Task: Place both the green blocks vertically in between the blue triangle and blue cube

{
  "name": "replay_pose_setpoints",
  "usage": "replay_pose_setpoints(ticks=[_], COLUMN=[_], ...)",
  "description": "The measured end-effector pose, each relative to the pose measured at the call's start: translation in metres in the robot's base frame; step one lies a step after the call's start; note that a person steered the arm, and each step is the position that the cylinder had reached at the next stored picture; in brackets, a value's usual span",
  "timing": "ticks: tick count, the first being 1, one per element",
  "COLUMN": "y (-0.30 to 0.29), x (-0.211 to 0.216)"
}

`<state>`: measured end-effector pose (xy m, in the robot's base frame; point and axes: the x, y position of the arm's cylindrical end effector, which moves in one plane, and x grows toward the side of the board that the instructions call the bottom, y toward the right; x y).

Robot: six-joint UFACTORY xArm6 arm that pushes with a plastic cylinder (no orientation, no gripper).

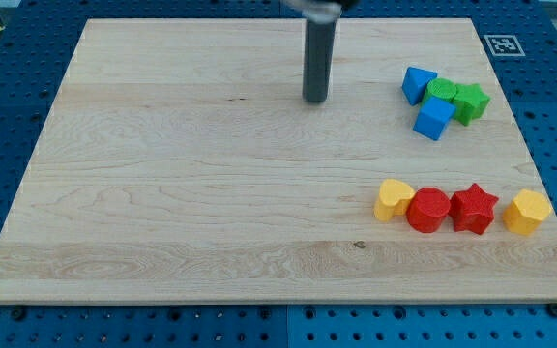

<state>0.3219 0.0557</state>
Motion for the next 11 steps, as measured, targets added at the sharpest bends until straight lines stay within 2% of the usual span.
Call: replay_pose_setpoints(ticks=[1,2,3,5,7,11], y=[0.079,0.179,0.245,0.254,0.252,0.165], x=[-0.050,-0.040,-0.001,0.005,0.048,0.050])
